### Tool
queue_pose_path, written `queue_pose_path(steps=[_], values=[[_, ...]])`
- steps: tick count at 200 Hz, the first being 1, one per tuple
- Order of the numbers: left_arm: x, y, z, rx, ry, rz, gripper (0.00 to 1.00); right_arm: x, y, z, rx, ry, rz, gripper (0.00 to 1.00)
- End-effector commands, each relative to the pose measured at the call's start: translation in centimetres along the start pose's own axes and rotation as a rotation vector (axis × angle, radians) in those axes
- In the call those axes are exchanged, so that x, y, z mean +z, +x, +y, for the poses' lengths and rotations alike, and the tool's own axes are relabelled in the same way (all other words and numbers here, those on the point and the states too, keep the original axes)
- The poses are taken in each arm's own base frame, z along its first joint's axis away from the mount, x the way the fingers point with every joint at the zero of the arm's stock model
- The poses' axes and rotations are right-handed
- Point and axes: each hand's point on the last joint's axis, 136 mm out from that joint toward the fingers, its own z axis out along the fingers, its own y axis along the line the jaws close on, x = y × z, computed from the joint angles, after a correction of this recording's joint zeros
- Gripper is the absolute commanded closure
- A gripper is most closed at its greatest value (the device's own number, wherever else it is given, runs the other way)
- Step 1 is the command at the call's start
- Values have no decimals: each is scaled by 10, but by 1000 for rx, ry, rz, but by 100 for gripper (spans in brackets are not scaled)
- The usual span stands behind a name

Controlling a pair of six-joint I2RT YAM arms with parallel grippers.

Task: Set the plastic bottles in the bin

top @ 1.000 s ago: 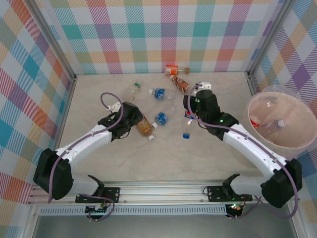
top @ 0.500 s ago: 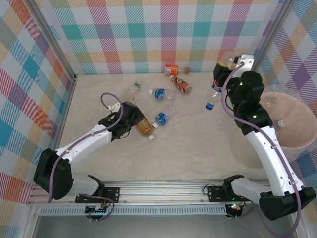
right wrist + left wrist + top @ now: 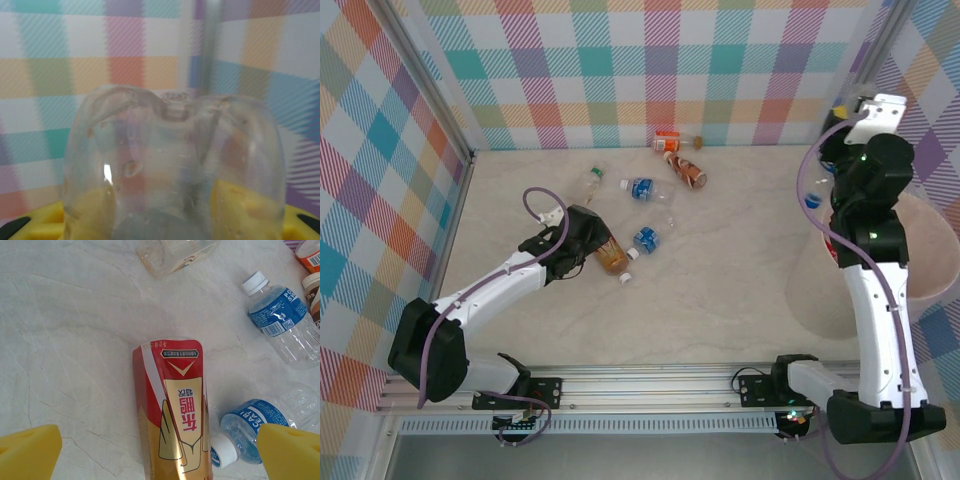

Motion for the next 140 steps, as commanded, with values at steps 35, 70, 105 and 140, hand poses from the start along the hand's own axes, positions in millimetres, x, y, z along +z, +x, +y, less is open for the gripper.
queue_pose_path(steps=[35,70,105,140], values=[[7,-2,-20,-9,34,35,0,-36,2,-109,-177,410,49,56],[12,0,-32,6,44,74,0,-43,35,-144,-256,555,83,57],[14,4,-34,-17,52,91,0,-44,75,-180,-314,670,157,54],[14,8,-31,-51,51,102,0,-39,113,-187,-333,668,200,46]])
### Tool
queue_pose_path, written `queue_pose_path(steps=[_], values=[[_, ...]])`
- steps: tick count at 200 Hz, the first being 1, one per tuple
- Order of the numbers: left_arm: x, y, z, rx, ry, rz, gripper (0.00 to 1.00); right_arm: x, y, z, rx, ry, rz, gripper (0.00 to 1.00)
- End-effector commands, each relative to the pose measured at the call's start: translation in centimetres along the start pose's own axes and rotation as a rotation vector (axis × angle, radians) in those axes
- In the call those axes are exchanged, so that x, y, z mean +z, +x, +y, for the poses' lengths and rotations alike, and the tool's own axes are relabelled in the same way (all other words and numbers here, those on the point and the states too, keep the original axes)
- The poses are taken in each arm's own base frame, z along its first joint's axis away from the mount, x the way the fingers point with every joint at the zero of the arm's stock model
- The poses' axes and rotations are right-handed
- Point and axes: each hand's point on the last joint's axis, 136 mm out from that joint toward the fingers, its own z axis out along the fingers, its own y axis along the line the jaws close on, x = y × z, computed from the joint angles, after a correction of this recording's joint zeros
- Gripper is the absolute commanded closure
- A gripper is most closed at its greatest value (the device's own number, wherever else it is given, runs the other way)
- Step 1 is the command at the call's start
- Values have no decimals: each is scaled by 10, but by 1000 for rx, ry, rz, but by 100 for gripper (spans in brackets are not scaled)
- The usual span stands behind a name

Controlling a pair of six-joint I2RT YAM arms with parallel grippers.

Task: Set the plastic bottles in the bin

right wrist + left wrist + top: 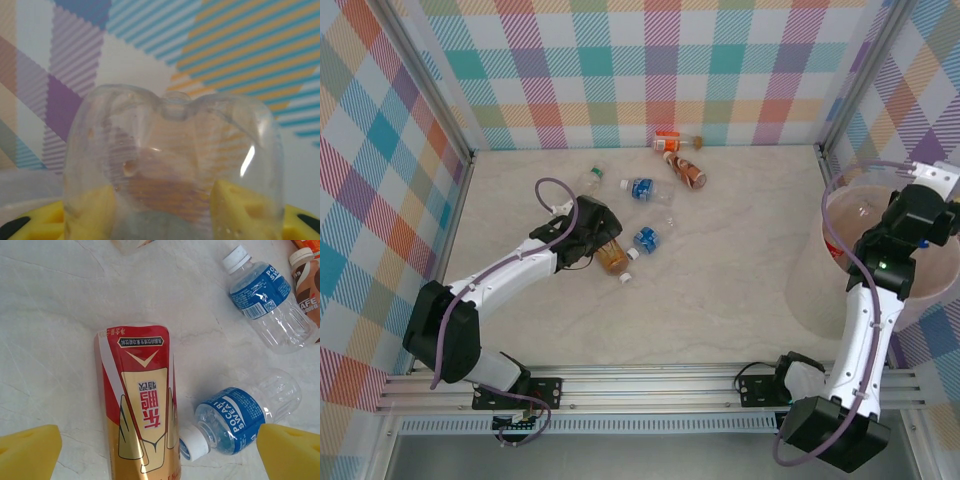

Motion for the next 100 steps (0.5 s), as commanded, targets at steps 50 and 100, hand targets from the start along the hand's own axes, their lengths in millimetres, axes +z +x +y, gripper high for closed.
queue_pose_path(steps=[50,100], values=[[-8,-7,3,-49,1,-22,0,-3,3,3,54,-29,-26,19],[-6,-6,7,-45,-11,-23,0,-24,-14,3,160,-122,-71,16]])
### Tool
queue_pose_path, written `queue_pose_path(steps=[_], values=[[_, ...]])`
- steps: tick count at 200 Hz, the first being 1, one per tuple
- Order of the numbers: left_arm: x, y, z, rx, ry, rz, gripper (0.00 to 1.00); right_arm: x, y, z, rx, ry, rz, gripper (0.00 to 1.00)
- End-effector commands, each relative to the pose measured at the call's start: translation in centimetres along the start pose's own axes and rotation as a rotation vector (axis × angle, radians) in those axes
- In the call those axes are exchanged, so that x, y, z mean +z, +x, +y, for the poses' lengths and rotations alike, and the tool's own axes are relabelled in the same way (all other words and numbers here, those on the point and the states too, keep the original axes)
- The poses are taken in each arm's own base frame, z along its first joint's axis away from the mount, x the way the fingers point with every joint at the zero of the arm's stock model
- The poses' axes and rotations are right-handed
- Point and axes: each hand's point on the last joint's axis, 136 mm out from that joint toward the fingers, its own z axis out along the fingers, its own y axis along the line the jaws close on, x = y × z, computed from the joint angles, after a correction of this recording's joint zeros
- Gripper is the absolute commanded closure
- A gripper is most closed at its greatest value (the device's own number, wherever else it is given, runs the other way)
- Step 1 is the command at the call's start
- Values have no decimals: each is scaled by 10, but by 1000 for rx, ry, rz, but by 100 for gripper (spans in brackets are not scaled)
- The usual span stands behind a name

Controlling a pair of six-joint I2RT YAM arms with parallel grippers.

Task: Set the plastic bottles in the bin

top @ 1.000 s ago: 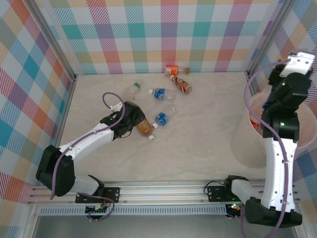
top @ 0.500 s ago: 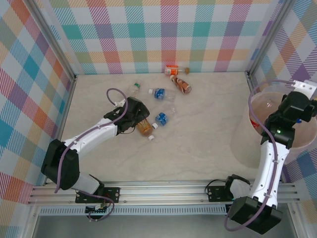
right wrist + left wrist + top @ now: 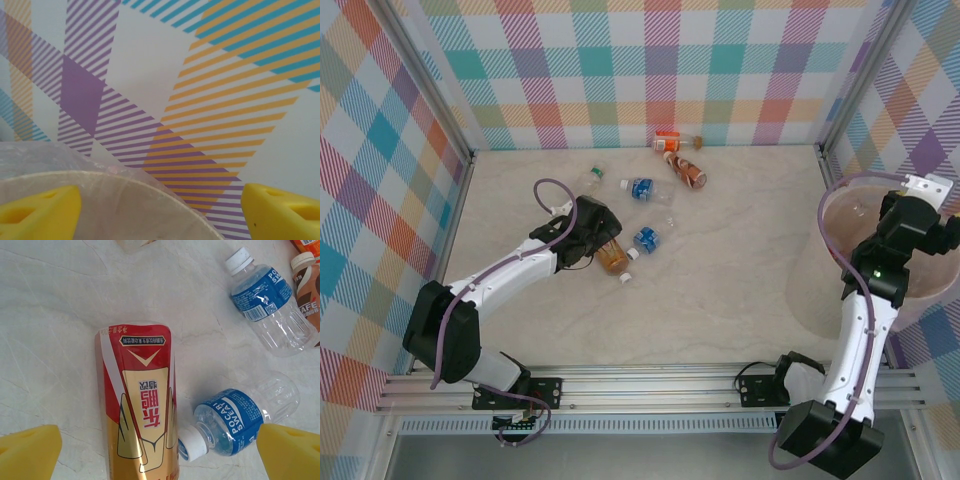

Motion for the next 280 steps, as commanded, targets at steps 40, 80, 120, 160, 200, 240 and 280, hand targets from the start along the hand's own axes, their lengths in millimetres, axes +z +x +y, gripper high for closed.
queue_pose_path(steps=[40,80,120,160,200,240,280], values=[[-4,-4,9,-16,-21,-19,0,-21,-30,15,203,-181,-48,12],[-2,-2,15,-12,-44,-18,0,-28,-34,40,312,-343,7,1],[3,3,19,-10,-65,2,0,-52,-49,80,451,-629,40,0],[9,9,24,-3,-93,24,0,-92,-72,125,533,-961,56,0],[20,22,31,-7,-144,83,0,-131,-83,159,459,-1125,45,0],[28,46,24,8,-104,135,0,-151,-74,178,484,-1220,95,0],[33,54,24,67,-144,121,0,-155,-63,187,468,-1238,131,0]])
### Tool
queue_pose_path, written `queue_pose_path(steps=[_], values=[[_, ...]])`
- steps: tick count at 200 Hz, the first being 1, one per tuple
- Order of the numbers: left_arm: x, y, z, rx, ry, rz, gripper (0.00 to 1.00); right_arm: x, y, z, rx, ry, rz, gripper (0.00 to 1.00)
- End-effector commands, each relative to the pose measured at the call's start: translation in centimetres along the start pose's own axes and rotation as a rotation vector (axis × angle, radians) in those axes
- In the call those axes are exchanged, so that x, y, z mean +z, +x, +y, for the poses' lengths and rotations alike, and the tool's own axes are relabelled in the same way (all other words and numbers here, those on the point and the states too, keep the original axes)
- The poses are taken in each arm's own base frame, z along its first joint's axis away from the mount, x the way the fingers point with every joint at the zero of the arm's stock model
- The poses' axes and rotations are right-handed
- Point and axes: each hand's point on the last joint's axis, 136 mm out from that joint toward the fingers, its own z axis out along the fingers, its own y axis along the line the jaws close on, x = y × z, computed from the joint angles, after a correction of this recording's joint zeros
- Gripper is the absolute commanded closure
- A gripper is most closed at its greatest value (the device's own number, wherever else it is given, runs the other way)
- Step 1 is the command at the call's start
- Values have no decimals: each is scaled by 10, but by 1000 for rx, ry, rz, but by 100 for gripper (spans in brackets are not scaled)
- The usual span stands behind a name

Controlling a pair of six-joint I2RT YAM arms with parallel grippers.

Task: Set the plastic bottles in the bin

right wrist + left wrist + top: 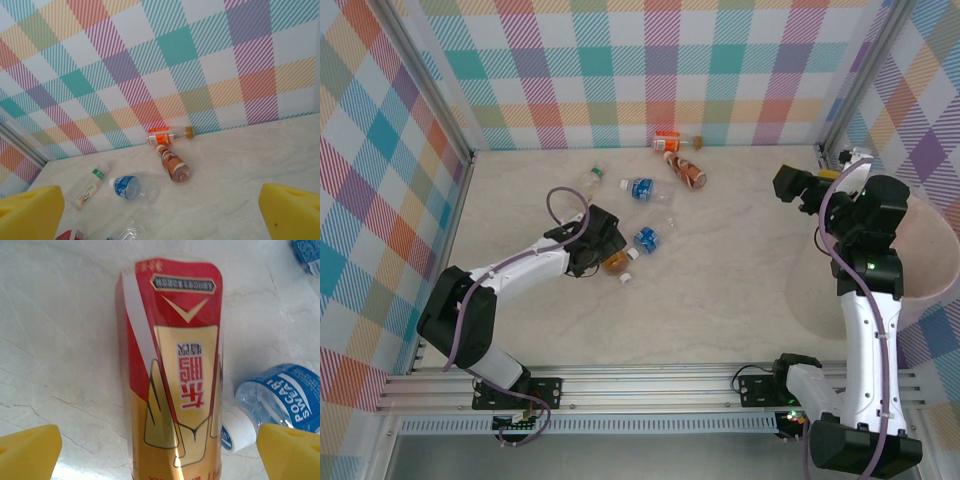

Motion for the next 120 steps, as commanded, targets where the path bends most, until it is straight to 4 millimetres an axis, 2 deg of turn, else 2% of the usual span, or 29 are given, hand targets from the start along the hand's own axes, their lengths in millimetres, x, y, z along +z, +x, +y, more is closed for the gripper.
queue_pose_path(steps=[1,58,120], values=[[8,8,5,32,-54,-1,0,1,5,6,10,-27,12,0],[32,26,2,74,-69,43,0,1,8,6,6,-22,19,0],[53,36,0,151,-34,55,10,5,12,5,14,-20,35,0]])
